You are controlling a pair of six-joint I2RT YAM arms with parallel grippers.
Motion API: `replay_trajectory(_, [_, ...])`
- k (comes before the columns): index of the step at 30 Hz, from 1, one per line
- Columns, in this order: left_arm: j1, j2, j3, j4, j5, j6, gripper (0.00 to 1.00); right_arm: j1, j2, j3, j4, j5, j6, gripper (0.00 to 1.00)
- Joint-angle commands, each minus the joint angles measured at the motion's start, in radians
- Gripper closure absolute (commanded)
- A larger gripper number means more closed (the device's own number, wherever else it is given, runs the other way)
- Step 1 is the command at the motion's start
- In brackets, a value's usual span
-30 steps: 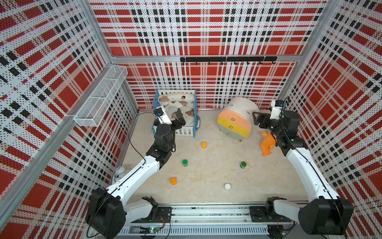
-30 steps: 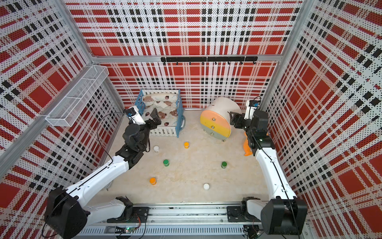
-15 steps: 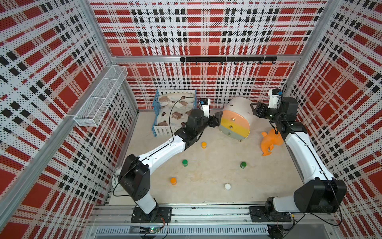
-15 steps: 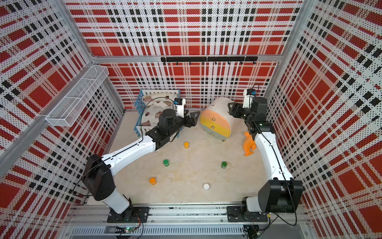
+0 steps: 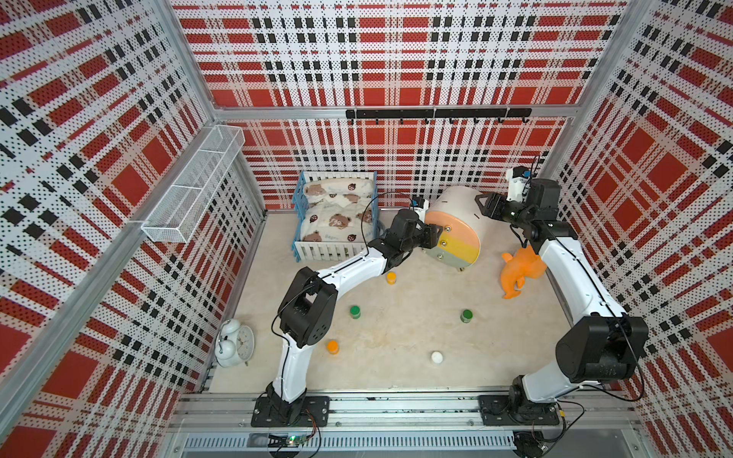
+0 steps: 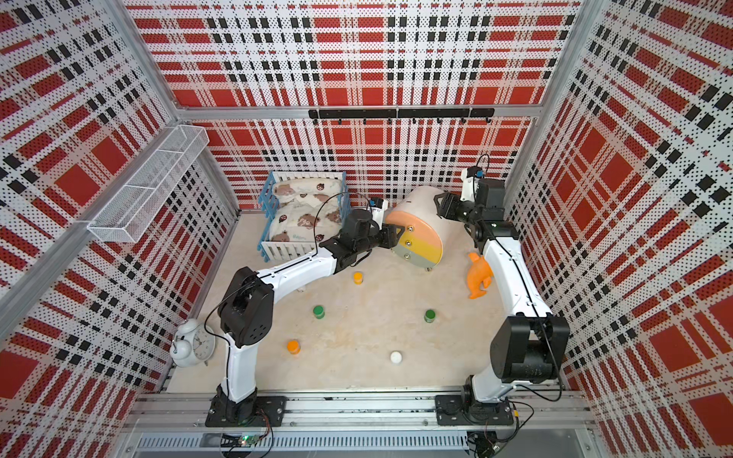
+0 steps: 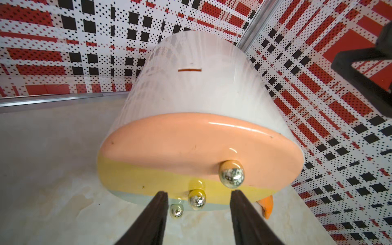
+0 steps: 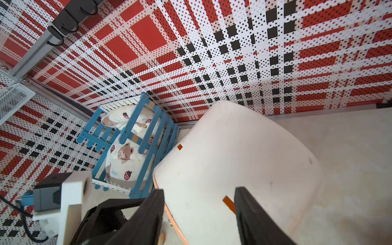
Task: Put the paint cans in the drawer according to color
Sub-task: Open the drawer in the storage box.
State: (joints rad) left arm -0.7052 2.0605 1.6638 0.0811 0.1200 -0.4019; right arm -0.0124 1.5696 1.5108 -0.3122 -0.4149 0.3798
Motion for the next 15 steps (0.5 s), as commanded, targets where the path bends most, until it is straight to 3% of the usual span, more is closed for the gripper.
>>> replay_trajectory(1, [-0.017, 0.034, 0.049, 0.033, 0.025, -0.021, 0.49, 0.012, 0.041, 0.044, 0.028, -0.012, 0.001, 0.41])
replay_trajectory(15, [-0.039, 0.076, 0.049, 0.155, 0.034, -0.047, 0.55, 0.053, 0.139, 0.104, 0.047, -0.006, -0.012, 0.44])
